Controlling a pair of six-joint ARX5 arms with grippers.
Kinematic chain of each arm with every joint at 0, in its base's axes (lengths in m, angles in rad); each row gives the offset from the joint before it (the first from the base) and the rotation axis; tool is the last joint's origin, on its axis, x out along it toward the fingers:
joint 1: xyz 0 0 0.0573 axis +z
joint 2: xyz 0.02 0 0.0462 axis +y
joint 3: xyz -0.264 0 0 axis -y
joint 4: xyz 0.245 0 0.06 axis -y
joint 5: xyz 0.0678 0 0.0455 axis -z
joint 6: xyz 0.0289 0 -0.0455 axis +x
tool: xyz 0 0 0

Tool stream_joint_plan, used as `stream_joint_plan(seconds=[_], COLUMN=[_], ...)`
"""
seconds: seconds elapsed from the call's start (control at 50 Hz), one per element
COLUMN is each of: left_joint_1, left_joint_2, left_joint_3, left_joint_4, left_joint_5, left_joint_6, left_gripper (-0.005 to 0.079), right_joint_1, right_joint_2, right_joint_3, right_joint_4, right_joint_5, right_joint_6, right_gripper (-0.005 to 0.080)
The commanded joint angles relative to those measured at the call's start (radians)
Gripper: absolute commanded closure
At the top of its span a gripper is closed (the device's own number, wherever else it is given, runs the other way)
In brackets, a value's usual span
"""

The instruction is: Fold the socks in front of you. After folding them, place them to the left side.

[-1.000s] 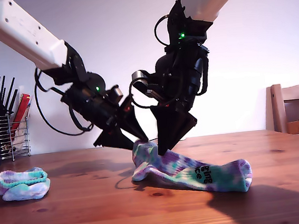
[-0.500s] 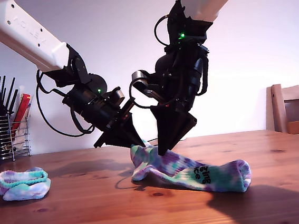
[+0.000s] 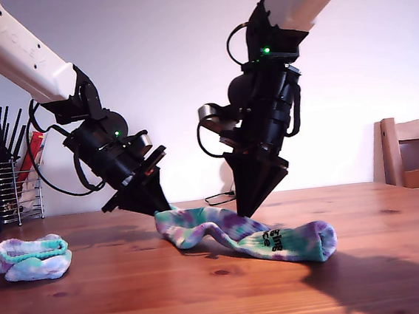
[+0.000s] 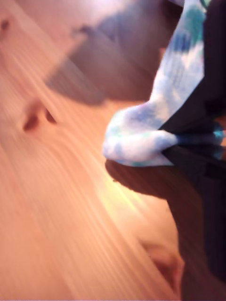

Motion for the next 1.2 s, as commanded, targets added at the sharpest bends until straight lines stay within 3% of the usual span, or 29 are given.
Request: stream_joint_plan(seconds=[0.0, 0.04, 0.24, 0.48, 1.18], left_joint_1=[-0.006, -0.006, -0.006, -0.006, 0.0], left_joint_2=[-0.035, -0.039, -0.061, -0.061, -0.068], left_joint_3=[0.003, 0.003, 0.003, 0.003, 0.058], left_joint_4=[-0.01, -0.011, -0.021, -0.038, -0.248], left_joint_5=[-0.007, -0.011, -0.022, -0.032, -0.051], left_joint_6=[0.015, 0.016, 0.026, 0.026, 0.083], left_gripper=[0.0762, 0.0762, 0.0762, 0.0762, 0.0762], right_joint_1=[0.008, 0.011, 0.047, 0.091, 0.104], right_joint_2=[-0.022, -0.022, -0.022, -0.022, -0.019], right_joint_3=[0.016, 0.016, 0.016, 0.016, -0.026], right_joint_4=[-0.014, -0.018, -0.024, -0.013, 0.047], right_joint_5=[-0.007, -0.018, -0.076, -0.079, -0.08], right_joint_6=[0.001, 0.001, -0.001, -0.007, -0.052], right_gripper=[0.0734, 0.0769, 0.0765, 0.0765, 0.0765])
